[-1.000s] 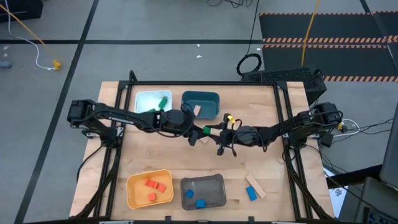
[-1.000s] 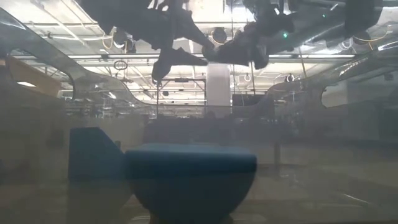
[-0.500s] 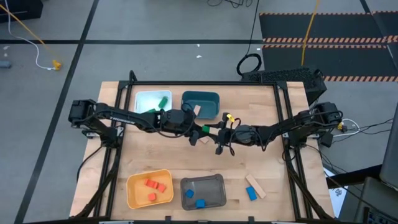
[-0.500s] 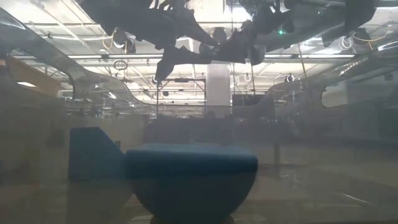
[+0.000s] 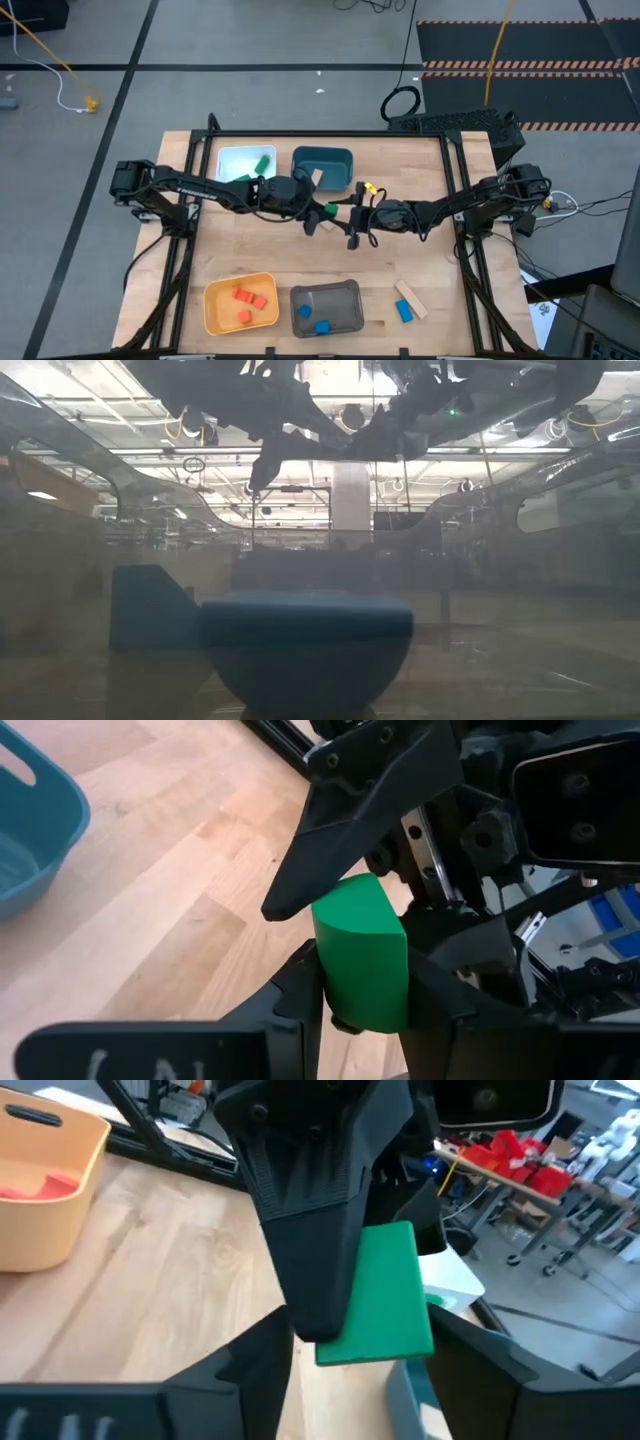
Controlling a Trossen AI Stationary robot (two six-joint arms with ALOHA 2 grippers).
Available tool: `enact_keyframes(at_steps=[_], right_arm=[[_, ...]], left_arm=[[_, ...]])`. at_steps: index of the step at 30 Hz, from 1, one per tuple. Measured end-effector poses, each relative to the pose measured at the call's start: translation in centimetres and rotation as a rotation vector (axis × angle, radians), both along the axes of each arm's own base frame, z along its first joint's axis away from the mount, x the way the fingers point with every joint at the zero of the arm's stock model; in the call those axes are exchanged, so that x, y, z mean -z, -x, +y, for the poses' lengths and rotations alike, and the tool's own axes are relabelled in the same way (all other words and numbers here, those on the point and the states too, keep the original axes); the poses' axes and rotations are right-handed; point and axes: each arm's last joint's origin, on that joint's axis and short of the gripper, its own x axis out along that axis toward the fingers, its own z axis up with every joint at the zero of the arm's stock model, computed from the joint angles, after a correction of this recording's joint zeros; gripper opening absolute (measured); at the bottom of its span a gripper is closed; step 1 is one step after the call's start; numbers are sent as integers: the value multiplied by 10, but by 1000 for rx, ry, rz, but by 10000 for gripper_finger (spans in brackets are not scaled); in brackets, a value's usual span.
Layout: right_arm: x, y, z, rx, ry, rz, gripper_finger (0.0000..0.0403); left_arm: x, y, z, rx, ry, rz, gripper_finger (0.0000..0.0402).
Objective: Sort & place blocks by color
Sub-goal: Put the green block into the white bin
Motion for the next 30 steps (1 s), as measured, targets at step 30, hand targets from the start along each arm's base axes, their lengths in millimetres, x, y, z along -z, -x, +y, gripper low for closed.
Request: enact_keyframes(at_steps=[30], right_arm=[[32,12,-3,351,-690,129,210]], left_arm=[[5,83,82,-368,-216,643,100]])
